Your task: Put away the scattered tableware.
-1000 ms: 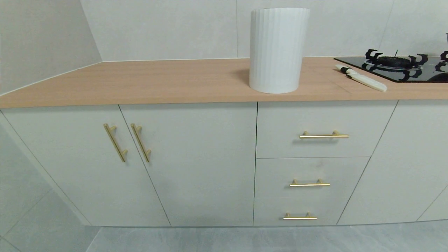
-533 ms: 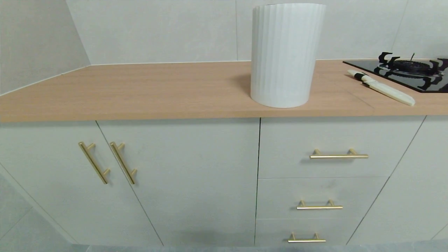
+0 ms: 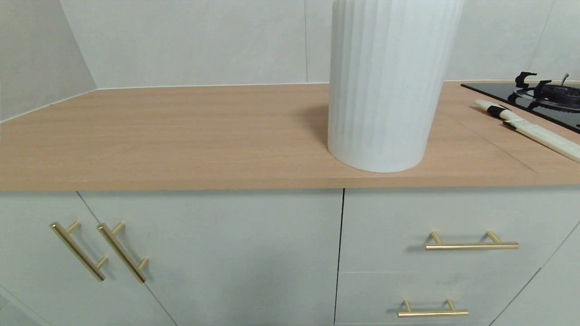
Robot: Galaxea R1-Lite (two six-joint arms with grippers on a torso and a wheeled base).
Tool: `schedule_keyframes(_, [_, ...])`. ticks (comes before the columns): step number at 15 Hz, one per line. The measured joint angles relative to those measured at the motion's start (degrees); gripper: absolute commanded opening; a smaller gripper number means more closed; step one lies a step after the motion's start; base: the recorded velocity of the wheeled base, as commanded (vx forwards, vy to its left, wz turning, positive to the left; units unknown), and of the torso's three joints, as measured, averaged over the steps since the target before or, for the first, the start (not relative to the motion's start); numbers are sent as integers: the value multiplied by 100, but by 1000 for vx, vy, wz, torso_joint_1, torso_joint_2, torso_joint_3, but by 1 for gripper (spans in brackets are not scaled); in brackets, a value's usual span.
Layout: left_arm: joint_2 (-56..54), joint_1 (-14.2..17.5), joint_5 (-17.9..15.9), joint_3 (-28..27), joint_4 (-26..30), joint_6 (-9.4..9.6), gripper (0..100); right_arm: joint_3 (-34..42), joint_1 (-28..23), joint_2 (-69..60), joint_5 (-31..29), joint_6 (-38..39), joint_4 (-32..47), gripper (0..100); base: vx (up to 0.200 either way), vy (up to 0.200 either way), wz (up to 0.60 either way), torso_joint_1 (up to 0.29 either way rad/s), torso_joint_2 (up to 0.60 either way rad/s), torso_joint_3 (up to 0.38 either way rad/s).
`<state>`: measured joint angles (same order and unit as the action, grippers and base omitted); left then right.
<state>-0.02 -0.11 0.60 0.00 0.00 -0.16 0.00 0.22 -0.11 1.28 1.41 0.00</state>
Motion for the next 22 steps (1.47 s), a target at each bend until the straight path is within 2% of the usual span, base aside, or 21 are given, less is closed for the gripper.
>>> schedule_keyframes(7, [0, 0, -2, -2, 0, 0, 100, 0, 2, 1, -2, 0, 0, 100, 0, 0, 0, 0, 0, 0])
schedule_keyframes(16, [0, 1, -2, 0, 0, 5, 100, 0, 2, 4, 0, 0, 2, 100, 0, -200, 0, 2, 2, 4])
schedule_keyframes(22, [0, -5, 5, 0, 2, 2, 100, 0, -1, 4, -5, -9, 0, 100, 0, 0, 0, 0, 0, 0])
